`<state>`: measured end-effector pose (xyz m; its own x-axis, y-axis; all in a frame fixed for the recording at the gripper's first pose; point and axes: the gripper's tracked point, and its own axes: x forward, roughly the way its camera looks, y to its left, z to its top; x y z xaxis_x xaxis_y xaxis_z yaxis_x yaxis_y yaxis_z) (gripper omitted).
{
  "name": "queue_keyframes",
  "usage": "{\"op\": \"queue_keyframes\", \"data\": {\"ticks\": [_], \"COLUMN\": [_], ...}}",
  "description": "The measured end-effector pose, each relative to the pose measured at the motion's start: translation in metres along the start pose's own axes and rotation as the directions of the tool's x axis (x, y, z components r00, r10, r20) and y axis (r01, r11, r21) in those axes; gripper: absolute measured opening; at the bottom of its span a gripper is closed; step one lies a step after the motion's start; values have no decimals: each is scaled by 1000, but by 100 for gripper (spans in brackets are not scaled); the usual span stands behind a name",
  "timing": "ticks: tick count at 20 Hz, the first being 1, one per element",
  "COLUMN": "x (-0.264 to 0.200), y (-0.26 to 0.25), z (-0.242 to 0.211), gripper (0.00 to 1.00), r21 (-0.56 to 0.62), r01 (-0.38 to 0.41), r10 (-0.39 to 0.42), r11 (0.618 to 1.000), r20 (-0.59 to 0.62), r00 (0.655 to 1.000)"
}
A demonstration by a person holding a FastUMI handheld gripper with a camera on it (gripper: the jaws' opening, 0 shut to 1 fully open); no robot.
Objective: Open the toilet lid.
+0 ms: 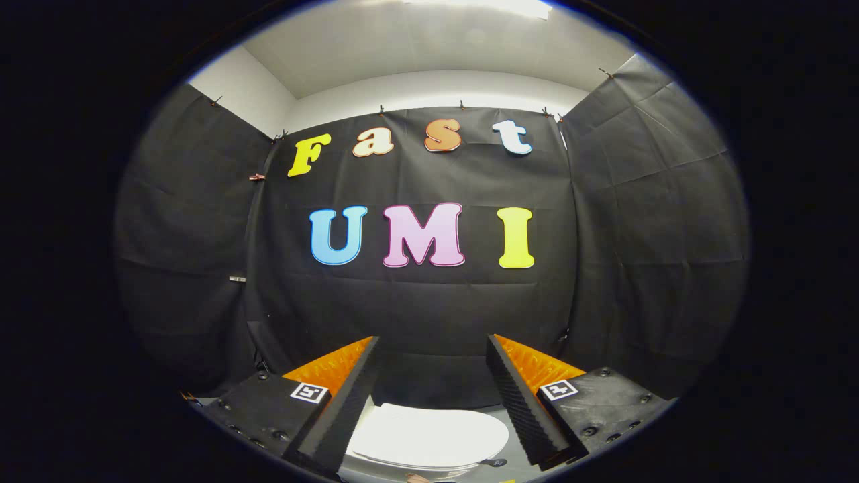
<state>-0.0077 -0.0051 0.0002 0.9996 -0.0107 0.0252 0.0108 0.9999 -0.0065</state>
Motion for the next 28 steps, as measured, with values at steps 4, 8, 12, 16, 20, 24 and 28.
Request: {"op": "queue_keyframes", "data": {"ticks": [4,8,12,16,20,24,28], "x": [3,12,27,34,40,40,40], "y": [-6,-20,-48,-89,-134,-180,-211], "z": [3,5,-9,-33,-83,-143,-207], "gripper": [99,99,99,99,99,99,98], "r21": [7,38,58,157,270,347,373], "r01": [13,55,102,193,292,388,464], "r10": [-13,-55,-102,-190,-266,-321,-339], "r11": [1000,998,993,968,917,854,803], "r20": [9,17,-10,-39,-131,-235,-354], "r00": [1000,998,995,981,955,917,872]}}
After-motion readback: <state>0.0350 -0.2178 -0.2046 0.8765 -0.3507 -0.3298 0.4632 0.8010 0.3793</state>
